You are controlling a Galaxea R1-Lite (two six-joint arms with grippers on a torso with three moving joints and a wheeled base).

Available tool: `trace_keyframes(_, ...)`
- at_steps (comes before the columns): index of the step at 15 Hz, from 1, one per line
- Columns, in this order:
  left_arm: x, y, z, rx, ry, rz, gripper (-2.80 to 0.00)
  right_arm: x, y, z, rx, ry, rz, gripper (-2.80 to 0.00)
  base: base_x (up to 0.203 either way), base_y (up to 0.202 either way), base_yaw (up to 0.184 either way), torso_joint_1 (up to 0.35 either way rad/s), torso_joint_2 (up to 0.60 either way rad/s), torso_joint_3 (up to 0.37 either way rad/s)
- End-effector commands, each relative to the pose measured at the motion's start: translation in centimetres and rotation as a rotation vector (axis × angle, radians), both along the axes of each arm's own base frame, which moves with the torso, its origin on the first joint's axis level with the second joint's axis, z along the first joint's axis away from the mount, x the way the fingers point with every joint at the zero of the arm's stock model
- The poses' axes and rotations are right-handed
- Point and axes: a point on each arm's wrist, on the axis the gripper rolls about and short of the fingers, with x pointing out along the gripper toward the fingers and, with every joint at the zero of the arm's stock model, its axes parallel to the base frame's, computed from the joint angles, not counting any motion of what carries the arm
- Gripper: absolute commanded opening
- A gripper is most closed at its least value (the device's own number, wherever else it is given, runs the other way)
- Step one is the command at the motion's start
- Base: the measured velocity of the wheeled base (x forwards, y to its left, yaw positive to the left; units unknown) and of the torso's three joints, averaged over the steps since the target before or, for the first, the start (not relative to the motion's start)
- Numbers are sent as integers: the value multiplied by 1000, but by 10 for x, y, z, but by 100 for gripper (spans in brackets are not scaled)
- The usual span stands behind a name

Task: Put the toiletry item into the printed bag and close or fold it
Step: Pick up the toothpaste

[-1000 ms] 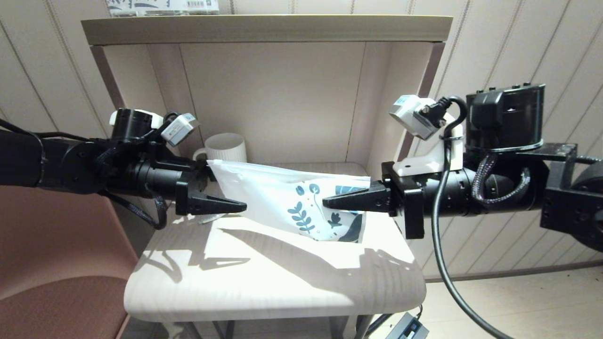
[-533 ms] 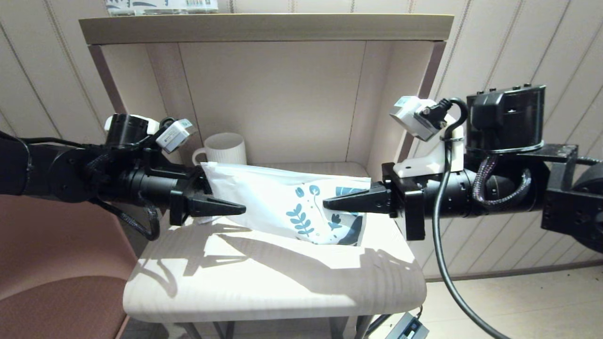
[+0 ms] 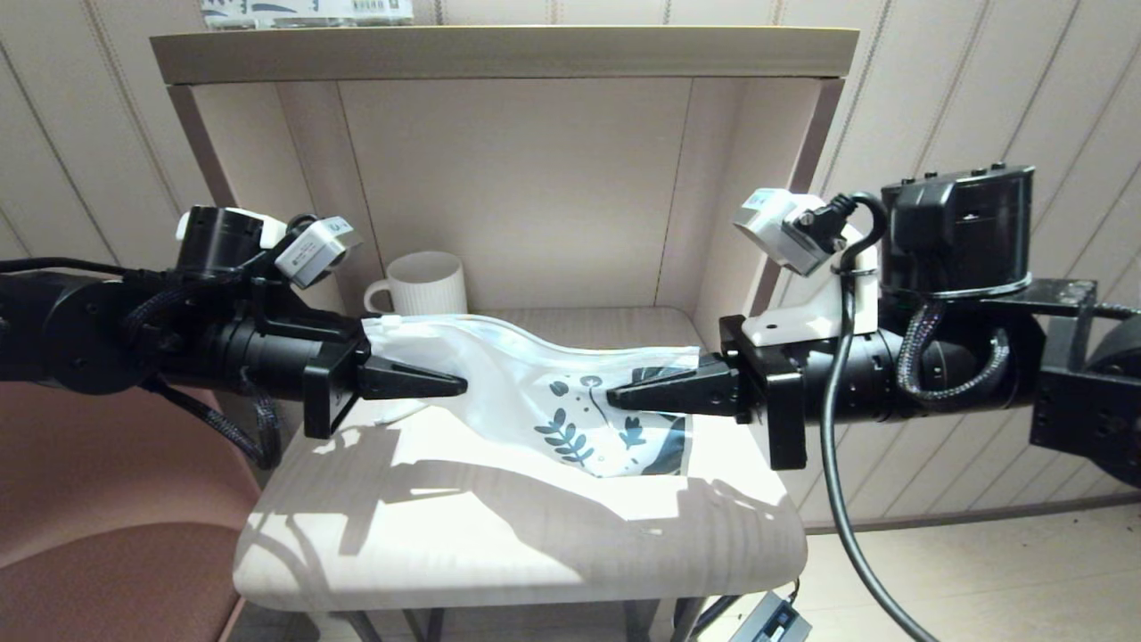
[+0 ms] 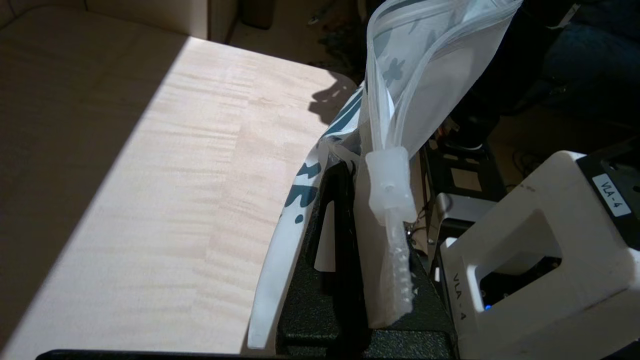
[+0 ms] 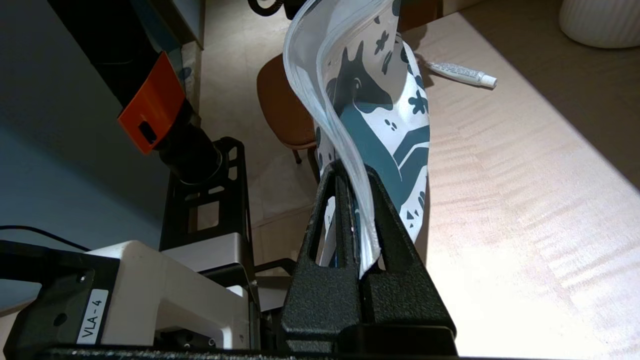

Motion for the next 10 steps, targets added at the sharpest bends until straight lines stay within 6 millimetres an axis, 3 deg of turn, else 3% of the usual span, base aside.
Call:
trace_keyframes(1, -2, 0, 2, -6, -8, -8, -280, 2, 1, -2, -2, 3, 4, -280, 0, 0, 0, 0, 0, 0)
trace_keyframes(10, -11, -30, -3, 3, -8, -104, -280, 25, 44, -15, -25, 30, 57, -280, 0, 0, 0, 0, 0, 0)
